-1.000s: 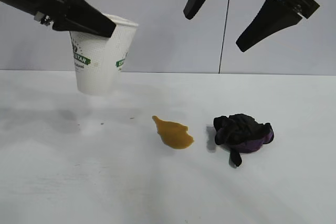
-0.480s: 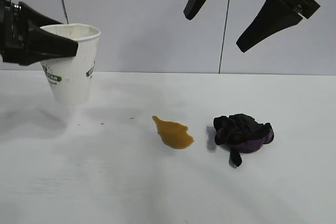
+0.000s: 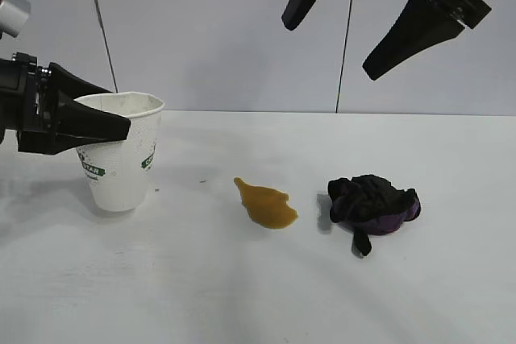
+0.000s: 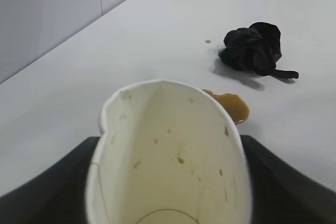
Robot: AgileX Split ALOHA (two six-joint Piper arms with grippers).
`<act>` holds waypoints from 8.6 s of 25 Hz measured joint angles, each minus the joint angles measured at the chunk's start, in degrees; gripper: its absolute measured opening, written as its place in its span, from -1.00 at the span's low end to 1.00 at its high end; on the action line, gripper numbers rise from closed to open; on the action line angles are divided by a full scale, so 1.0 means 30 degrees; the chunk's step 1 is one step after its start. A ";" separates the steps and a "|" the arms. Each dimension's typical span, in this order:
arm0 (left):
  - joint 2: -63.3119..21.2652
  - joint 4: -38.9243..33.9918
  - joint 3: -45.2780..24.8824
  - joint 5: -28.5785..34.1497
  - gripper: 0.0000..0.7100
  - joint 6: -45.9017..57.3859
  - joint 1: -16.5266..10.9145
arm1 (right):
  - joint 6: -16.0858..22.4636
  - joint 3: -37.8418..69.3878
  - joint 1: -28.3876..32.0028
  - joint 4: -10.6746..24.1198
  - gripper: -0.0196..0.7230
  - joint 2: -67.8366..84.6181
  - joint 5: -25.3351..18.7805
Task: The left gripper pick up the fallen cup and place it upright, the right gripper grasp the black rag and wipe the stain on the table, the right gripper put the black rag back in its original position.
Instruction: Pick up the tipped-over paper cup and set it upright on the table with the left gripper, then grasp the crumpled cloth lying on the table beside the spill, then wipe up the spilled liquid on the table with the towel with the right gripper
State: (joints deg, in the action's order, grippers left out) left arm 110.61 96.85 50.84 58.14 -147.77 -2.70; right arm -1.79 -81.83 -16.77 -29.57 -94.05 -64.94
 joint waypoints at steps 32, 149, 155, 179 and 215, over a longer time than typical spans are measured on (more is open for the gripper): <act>0.0000 0.0054 0.0000 -0.1738 0.86 -0.0130 0.0000 | 0.0000 0.0000 0.0000 0.0000 0.67 0.0000 0.0486; -3.7126 -3.2385 -0.7770 0.2164 0.86 4.8011 0.1764 | -0.1356 0.0000 0.0000 0.0198 0.67 0.0000 0.0321; -3.7169 -3.2465 -0.7770 0.2164 0.86 4.8011 0.1764 | -0.1008 -0.0036 -0.0037 0.4877 0.67 -0.0673 -0.0220; -3.7169 -3.2465 -0.7770 0.2164 0.86 4.8011 0.1764 | 0.0598 -0.0036 -0.0037 0.9432 0.80 -0.7795 0.4279; -3.7169 -3.2517 -0.7770 0.2164 0.86 4.8011 0.1764 | -0.0230 -0.0391 -0.4196 0.4800 -0.86 -0.5171 0.7486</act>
State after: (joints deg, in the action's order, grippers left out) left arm -0.90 -0.70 27.53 64.63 -3.74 2.59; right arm -2.48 -83.01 -29.36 -15.17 -109.57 -42.48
